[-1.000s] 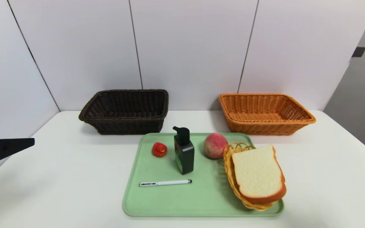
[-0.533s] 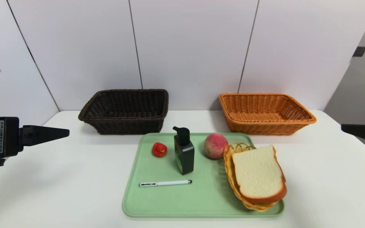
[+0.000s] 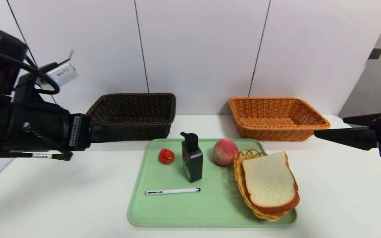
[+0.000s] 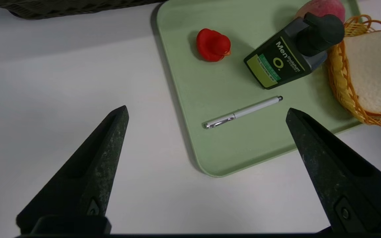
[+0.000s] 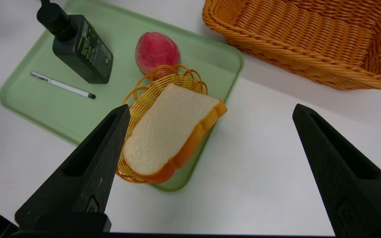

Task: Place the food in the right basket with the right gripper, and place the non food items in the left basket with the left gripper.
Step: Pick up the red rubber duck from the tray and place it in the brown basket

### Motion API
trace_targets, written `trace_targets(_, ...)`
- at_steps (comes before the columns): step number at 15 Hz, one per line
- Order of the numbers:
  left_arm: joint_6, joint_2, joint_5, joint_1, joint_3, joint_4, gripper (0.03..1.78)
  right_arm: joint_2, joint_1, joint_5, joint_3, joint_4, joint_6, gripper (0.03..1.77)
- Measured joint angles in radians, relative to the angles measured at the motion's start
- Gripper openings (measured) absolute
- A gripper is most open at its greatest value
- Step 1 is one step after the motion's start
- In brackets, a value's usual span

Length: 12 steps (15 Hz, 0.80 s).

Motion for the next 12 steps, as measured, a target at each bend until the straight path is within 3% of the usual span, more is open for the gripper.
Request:
trace_targets(5,-0.119,0.167,0.11,-0.133,-0.061,-0.007,1.69,0.036,0.036,0.001,-0.003,-0.012,0.004,1.7)
trace_targets(9,-0.121,0.28,0.2,-0.164,-0.104,-0.01,1.69,0.04,0.038,0.002,0.004,-0.014,0.031,1.7)
trace_targets(12,-0.119,0.34,0.222,-0.172,-0.131,-0.015,1.69,0.037,0.038,0.0,0.016,-0.014,0.03,1.7)
